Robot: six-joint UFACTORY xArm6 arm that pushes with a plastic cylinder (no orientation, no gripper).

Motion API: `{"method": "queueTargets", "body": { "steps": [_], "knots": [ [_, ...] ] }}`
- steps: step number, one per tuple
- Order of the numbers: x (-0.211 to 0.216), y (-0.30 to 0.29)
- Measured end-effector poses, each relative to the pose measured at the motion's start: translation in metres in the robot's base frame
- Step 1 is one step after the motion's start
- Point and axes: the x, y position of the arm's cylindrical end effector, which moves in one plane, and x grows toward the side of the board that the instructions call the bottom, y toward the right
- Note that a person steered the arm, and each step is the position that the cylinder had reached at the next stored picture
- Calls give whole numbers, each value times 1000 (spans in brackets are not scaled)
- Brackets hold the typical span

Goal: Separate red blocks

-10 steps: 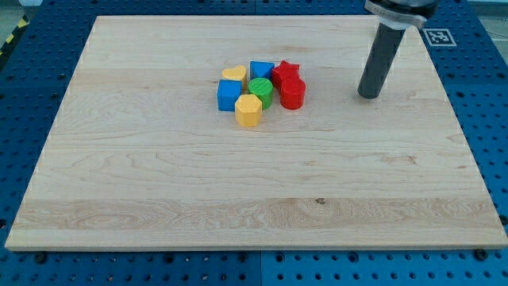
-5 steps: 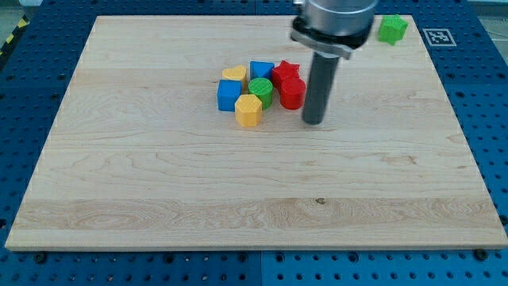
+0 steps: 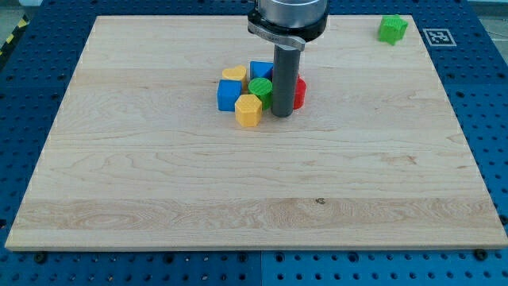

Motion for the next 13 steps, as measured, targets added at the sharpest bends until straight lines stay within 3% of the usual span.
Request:
{"method": "queueTargets", "body": {
  "steps": [5, 8, 13],
  "knots": [
    [-13, 35],
    [-46, 53],
    [-60, 22]
  ]
}}
